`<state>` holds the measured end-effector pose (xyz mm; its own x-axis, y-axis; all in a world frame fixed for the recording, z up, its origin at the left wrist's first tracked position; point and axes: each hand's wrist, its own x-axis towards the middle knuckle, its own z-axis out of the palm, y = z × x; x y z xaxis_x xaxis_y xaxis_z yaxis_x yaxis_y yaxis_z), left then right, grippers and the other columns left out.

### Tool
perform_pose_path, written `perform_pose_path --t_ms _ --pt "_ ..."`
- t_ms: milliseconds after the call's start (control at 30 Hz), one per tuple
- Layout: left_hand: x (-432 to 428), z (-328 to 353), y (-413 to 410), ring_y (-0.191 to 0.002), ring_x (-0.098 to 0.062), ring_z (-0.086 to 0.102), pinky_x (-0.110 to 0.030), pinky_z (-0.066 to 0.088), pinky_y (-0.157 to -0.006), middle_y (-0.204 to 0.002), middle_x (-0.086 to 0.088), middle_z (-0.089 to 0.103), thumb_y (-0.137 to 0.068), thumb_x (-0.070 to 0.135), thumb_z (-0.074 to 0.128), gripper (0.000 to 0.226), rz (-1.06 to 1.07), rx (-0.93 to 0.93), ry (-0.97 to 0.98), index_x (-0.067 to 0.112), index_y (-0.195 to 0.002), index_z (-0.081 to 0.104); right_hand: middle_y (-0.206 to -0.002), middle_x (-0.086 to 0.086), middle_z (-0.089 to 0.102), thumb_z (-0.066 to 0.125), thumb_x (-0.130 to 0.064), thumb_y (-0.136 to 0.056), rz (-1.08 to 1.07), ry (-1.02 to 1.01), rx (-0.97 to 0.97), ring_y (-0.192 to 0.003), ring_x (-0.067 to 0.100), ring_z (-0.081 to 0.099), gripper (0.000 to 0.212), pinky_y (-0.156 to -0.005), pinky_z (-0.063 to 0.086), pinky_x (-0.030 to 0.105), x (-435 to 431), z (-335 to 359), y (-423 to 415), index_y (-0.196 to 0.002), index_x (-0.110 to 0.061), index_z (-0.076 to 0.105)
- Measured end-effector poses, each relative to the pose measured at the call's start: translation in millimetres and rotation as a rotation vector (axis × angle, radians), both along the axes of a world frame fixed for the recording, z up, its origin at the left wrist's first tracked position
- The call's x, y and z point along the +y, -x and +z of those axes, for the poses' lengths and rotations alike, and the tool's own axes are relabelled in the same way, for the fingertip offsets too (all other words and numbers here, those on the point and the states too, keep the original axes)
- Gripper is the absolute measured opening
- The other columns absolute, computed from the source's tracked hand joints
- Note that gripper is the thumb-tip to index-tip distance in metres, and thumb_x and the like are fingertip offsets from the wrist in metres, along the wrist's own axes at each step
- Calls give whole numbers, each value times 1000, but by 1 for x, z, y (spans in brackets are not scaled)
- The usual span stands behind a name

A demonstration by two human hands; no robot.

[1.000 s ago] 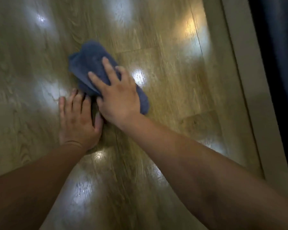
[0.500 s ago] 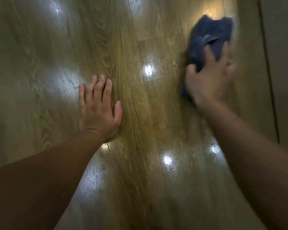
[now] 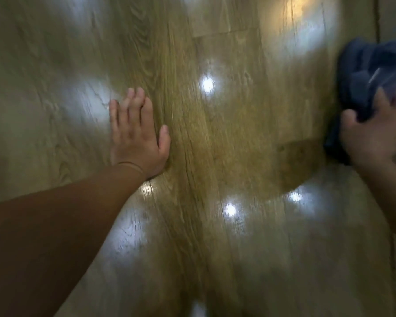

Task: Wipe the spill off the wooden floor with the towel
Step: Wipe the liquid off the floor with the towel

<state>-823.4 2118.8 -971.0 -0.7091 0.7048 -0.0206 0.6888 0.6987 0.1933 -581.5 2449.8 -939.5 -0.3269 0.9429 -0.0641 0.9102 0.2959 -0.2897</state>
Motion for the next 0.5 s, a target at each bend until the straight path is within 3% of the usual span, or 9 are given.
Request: perform_pose_path --t_ms 133,200,300,400,500 --pt "1 3 1 -144 -37 28 -55 10 -121 -148 -23 40 -93 34 44 59 -13 6 6 -6 -136 43 -165 6 14 52 -44 -85 -81 -2 -100 -137 42 28 67 -117 17 38 -87 0 63 -149 -31 41" --pt "0 2 2 -143 -37 29 -55 12 -121 -148 -23 41 -93 34 43 59 -18 11 16 -6 -136 43 -165 10 15 56 -43 -81 116 1 -45 -131 43 33 69 -113 23 43 -162 1 109 -148 -34 43" --pt "2 -1 0 -142 -41 30 -56 12 -120 -147 -27 40 -92 41 33 67 -25 1 63 -4 -142 40 -157 16 35 60 -39 -76 515 -37 121 -121 45 43 63 -97 36 50 -242 -4 144 -138 -30 58" --pt "0 -4 -3 -142 -40 30 -56 11 -121 -146 -26 41 -92 39 30 64 -14 9 30 -2 -140 42 -156 10 39 65 -37 -72 704 -6 144 -119 43 47 66 -91 41 50 -225 -13 125 -137 -33 58" --pt "-2 -3 -1 -145 -34 25 -53 7 -122 -152 -18 36 -93 35 37 57 12 -9 -42 0 -139 43 -160 7 32 61 -37 -76 601 -118 53 -123 44 47 68 -97 42 51 -146 -15 56 -143 -38 49"
